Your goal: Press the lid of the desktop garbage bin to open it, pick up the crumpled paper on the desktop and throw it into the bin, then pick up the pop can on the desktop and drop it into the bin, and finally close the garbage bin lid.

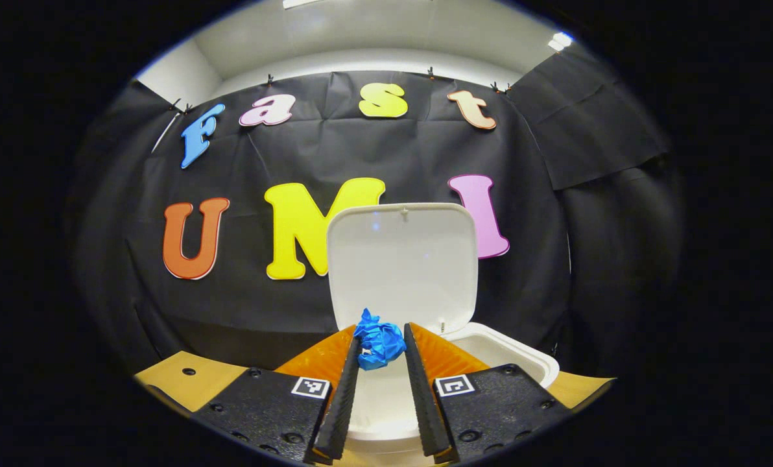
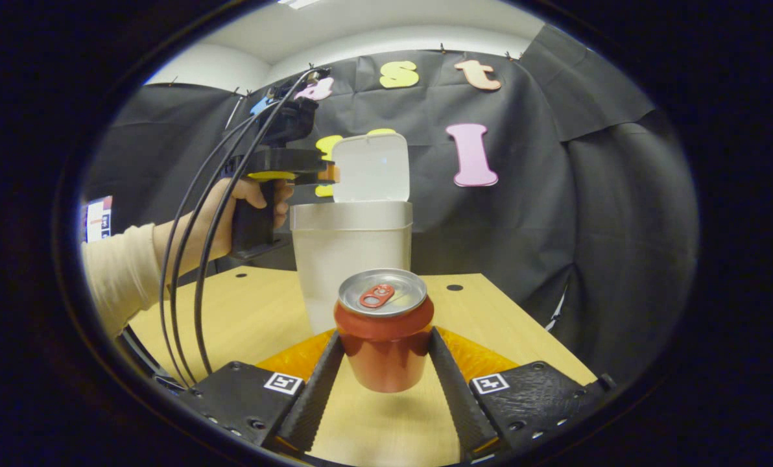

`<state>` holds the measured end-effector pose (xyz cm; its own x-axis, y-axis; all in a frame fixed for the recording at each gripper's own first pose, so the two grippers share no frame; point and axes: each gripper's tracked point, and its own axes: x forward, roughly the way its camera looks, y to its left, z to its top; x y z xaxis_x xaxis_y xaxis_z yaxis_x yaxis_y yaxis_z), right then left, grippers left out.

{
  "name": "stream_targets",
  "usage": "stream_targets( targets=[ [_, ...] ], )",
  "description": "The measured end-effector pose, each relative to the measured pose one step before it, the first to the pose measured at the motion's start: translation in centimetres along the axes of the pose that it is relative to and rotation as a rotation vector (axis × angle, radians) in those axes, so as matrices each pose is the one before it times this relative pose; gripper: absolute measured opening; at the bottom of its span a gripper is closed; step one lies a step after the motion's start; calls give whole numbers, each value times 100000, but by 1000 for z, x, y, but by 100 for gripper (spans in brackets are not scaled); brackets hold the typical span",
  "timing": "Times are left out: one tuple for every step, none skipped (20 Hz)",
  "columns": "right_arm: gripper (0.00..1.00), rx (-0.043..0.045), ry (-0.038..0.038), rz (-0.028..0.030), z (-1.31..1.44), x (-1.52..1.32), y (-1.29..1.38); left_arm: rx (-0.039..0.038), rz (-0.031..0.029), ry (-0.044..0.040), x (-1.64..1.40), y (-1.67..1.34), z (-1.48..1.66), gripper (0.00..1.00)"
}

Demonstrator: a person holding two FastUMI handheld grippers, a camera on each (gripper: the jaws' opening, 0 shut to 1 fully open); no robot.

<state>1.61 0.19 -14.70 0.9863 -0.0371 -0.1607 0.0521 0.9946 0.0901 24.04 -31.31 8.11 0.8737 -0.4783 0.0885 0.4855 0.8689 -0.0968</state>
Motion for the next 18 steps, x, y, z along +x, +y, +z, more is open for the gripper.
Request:
stream_targets(
  targets=[
    [80, -8, -304, -608, 5, -23, -161, -412, -427, 850, -22, -58, -301, 45],
    [80, 164, -117, -942, 67, -11, -142, 802, -494, 1223, 160, -18, -253, 45],
    [80, 708, 64, -702, -87, -44, -62, 625, -1391, 985, 36, -304, -188, 45],
    [80, 1337, 94, -73, 1, -9, 62, 508, -1484, 894, 13, -260, -265, 45],
    [80, 1546, 398, 167, -232, 40, 118, -211, -419, 362, -187, 3, -174, 45],
    [80, 747, 532, 300, -59, 2, 39, -663, -580, 254, -148, -99, -141, 47],
    [80, 183, -9, -201, -45, 164, -168, -816, -960, -395, -302, -288, 50, 48],
    [80, -161, -205, -783, 36, 18, -120, 115, -210, -955, -229, -80, 157, 51],
    [80, -151, -140, -569, -52, -6, 36, 777, -501, -1155, -126, -88, 278, 51],
    [80, -52, 175, -341, -62, 10, 6, 659, -983, -359, -100, -280, 27, 52],
    [80, 48, 494, -203, -199, 61, 14, 347, -888, -57, -214, -224, -78, 52],
    [80, 98, 560, -111, -86, 39, -1, -167, -319, -448, -303, -138, 36, 53],
    [80, 15, 662, -164, -185, -19, -11, -156, -114, -64, -177, 20, -36, 53],
    [80, 13, 174, 36, -45, -44, 10, -684, 254, -440, -230, 75, 25, 53],
    [80, -141, -60, 74, 66, 34, 11, -1265, -560, 179, -316, -206, -217, 53],
    [80, -207, -237, 45, 160, 6, -36, -451, 467, 732, -471, 73, -286, 54],
    [80, -35, -523, -67, 79, 27, -29, -74, 761, -698, -679, 143, -77, 54],
    [80, -61, -300, -202, 116, -14, -43, -160, 233, -1252, -624, 187, 230, 54]
  ],
)
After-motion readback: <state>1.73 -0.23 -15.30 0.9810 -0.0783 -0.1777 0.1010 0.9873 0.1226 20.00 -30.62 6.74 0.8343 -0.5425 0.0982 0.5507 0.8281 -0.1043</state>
